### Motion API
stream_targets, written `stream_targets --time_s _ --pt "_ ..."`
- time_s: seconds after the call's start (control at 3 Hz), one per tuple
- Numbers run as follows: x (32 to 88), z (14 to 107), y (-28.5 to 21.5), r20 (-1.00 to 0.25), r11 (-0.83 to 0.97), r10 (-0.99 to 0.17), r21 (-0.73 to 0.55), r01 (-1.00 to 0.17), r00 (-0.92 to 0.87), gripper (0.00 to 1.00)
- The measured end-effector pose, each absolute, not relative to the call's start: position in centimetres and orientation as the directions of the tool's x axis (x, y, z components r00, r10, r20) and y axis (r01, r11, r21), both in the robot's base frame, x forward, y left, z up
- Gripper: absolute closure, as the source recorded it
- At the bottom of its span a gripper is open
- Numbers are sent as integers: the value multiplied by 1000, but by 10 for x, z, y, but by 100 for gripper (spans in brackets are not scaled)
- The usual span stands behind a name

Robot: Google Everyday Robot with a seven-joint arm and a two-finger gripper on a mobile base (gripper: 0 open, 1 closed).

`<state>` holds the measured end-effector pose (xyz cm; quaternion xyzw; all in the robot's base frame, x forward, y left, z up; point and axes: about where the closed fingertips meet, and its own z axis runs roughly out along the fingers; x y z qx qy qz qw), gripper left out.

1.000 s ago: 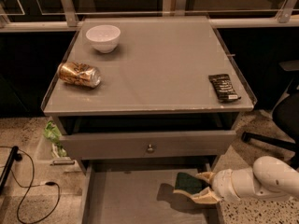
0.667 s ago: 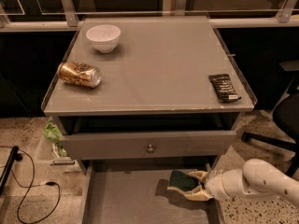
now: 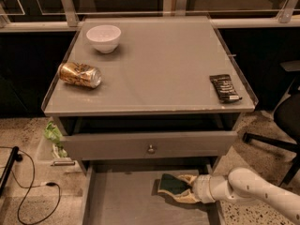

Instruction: Place sponge into middle drawer

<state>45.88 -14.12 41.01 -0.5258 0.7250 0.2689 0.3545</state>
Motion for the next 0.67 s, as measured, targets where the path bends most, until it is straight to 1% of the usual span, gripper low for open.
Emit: stream_targets --time_s 0.67 --pt "446 367 -118 -769 255 -622 -22 -967 -147 100"
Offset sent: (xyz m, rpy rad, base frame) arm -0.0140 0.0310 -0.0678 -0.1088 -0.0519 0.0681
